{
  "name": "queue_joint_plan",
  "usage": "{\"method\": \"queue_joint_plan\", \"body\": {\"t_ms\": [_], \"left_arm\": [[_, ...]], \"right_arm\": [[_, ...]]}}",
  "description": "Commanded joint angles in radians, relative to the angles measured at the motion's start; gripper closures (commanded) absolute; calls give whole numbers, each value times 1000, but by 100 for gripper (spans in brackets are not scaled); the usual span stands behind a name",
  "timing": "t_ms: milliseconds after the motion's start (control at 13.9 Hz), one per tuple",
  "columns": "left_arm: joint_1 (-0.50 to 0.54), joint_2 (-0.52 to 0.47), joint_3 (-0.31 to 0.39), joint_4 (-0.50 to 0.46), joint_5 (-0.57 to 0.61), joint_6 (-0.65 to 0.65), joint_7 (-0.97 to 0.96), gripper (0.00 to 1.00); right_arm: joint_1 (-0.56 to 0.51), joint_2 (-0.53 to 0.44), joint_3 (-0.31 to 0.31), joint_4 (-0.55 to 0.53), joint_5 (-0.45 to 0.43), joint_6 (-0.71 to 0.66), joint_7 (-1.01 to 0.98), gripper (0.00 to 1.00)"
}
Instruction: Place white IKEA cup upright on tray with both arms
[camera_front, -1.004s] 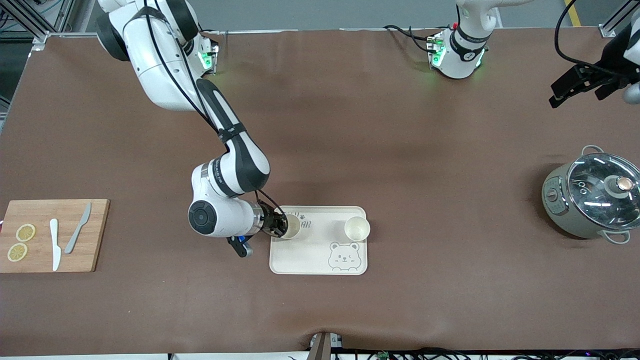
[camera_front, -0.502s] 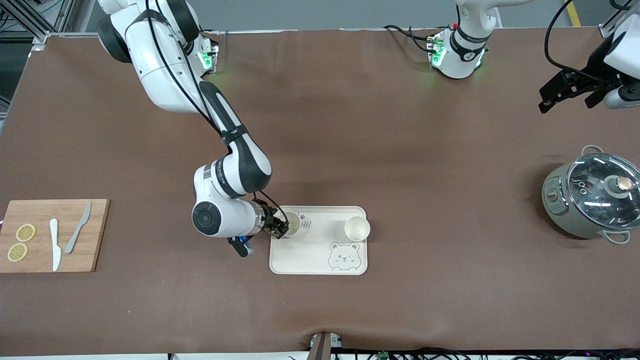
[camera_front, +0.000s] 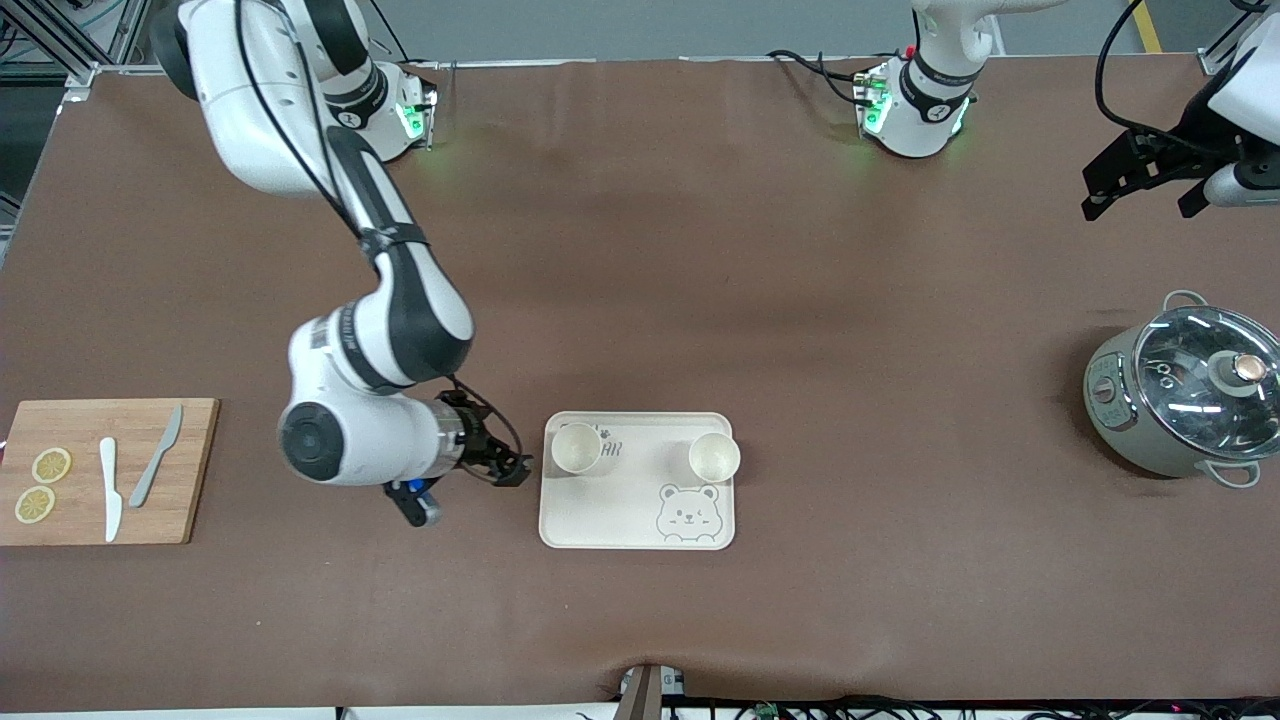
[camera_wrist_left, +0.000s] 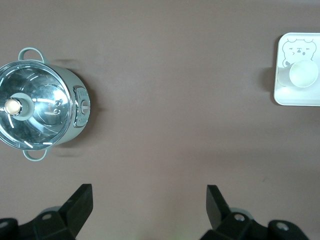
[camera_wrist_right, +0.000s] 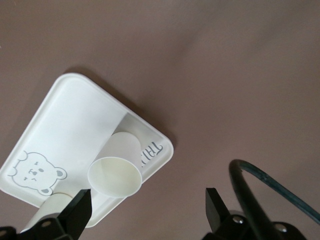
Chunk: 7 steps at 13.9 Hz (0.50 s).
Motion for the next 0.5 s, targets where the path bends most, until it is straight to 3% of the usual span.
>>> {"method": "queue_joint_plan", "body": {"t_ms": [0,215,430], "left_arm": [[10,3,-7,5,-20,10,14,0],[8,18,-7,6,-20,13,11,0],[8,19,-7,9,-20,21,11,0]], "right_arm": [[-59,-118,6,-1,-28,-124,-33,0],[-98,-270,11,-18,-167,-237,-101,0],[-148,-407,12,-18,-186,-311,-136,0]]}}
